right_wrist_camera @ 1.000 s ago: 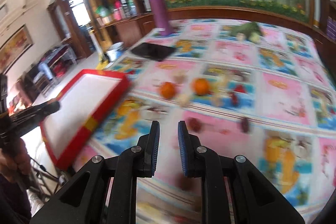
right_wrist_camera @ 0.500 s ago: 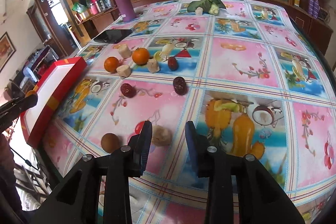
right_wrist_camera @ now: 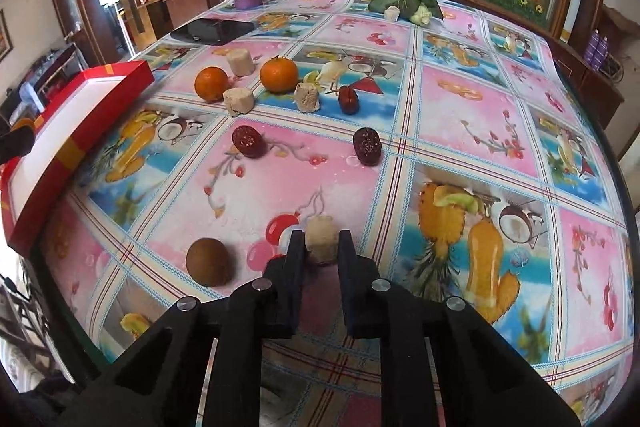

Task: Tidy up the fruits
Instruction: 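Carry the orange in the left tool and the cube in the right tool over the red-rimmed tray, then open the left tool to drop the orange while the right tool drops the cube into the tray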

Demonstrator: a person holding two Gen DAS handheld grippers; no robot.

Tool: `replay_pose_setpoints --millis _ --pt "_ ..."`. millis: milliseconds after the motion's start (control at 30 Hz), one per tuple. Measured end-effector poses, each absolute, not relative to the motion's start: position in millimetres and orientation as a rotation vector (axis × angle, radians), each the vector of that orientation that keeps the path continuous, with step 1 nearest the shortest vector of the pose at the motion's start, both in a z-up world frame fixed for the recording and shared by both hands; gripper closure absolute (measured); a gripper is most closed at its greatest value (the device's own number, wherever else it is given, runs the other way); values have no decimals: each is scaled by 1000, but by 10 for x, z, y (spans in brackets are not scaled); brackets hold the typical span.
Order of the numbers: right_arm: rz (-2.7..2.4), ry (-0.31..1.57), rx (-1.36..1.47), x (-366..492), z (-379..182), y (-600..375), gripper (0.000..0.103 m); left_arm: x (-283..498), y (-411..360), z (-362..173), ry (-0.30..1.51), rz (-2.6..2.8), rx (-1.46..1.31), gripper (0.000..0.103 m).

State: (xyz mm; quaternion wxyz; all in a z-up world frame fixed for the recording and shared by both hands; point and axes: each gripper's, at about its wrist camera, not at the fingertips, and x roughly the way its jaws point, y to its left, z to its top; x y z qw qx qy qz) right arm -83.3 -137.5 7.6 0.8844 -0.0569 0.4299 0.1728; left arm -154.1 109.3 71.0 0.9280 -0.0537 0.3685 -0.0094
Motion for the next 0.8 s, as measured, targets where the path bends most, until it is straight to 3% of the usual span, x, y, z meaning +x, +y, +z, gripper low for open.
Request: replay_pose_setpoints --millis 400,800 --pt "672 762 -93 -985 712 -228 89 -1690 1865 767 710 162 -164 70" --pt "931 868 -205 -1232 448 1194 89 -1775 2335 437 785 291 -157 70"
